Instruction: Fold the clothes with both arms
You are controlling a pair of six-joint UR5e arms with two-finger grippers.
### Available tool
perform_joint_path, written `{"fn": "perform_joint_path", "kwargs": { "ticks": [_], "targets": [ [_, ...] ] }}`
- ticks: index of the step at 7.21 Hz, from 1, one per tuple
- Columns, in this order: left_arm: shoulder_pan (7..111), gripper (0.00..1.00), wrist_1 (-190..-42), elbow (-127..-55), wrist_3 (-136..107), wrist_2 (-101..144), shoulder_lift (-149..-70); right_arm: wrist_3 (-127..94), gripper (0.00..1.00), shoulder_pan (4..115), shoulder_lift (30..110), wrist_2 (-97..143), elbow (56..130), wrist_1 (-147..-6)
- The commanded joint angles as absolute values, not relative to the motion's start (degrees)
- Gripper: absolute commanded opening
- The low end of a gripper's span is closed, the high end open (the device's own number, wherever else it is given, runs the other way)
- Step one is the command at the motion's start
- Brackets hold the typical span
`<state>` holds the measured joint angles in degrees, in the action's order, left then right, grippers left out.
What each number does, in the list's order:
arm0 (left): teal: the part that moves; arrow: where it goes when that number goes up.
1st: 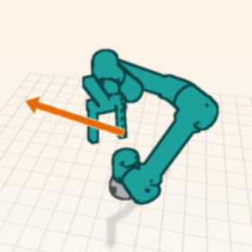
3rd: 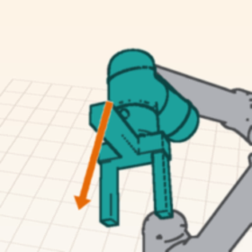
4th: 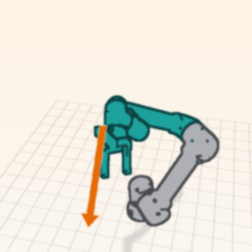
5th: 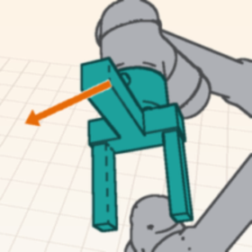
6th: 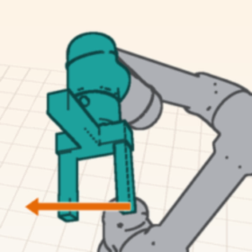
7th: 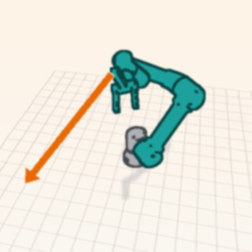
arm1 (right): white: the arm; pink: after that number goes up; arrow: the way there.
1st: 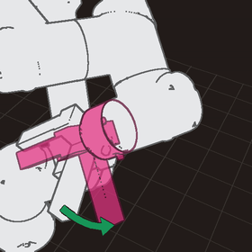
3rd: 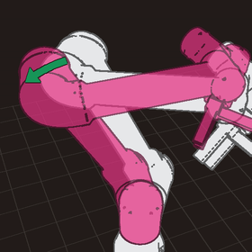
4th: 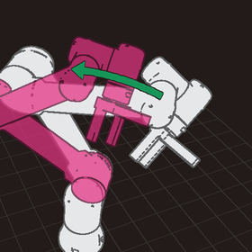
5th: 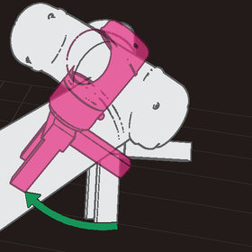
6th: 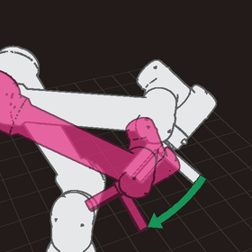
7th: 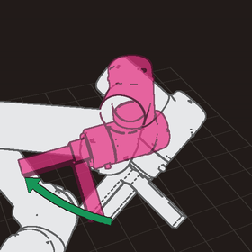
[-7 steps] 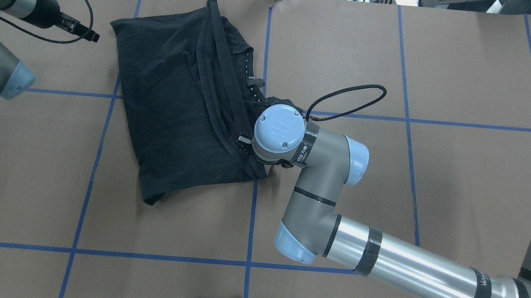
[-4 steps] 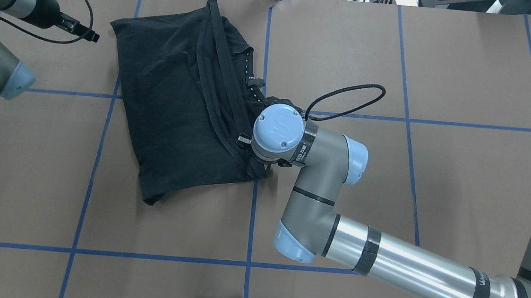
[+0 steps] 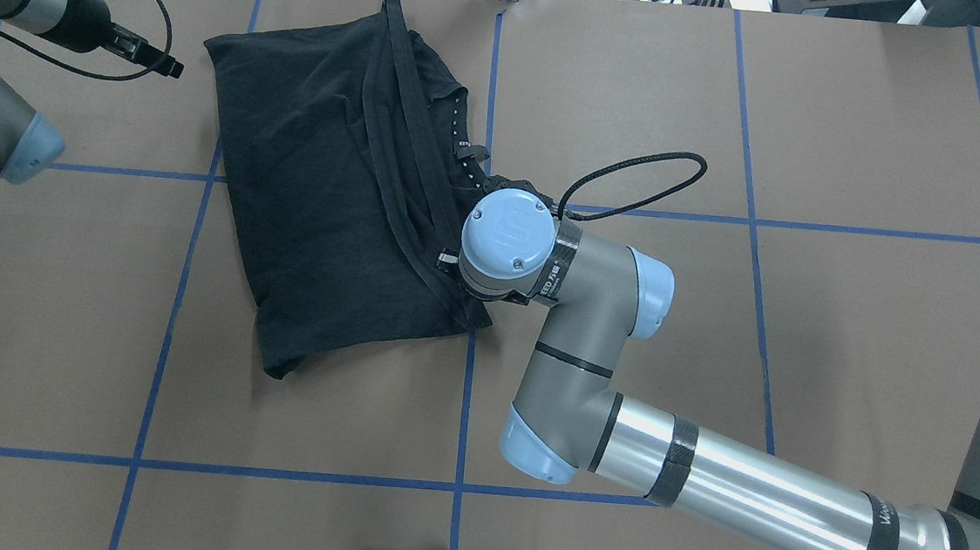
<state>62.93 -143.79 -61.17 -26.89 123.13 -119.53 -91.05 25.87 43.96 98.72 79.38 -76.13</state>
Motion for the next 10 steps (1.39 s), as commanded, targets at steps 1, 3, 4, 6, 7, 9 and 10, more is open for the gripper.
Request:
{"fn": "perform_joint_path", "kwargs": {
  "ticks": [1, 3, 4, 6, 7, 9, 10],
  "targets": [
    [62.9, 1.0, -143.8, -61.2, -26.9, 123.1, -119.5, -91.1, 0.0, 25.9, 44.0, 99.4, 80.2, -76.3],
    [62.8, 1.0, -143.5, -61.5, -27.1, 123.7, -119.6, -91.5, 0.0, 23.7, 45.1, 99.4, 87.0, -82.8],
    [62.8, 1.0, -143.9, -61.6, -28.4, 123.7, -119.6, -92.0, 0.0, 22.0, 46.8, 98.9, 91.6, -85.7],
    [62.8, 1.0, -143.9, -61.6, -28.6, 123.7, -119.6, -93.2, 0.0, 18.6, 49.2, 97.2, 94.7, -86.5],
    [62.8, 1.0, -143.9, -61.6, -28.6, 123.7, -119.6, -93.1, 0.0, 18.4, 49.2, 96.9, 94.7, -86.5],
    [62.8, 1.0, -144.0, -61.7, -29.2, 123.7, -119.6, -92.5, 1.0, 19.7, 48.7, 95.5, 94.6, -86.8],
    [62.8, 1.0, -144.0, -61.7, -29.3, 123.7, -119.6, -90.1, 1.0, 20.3, 48.3, 95.4, 93.9, -86.8]
  ]
}}
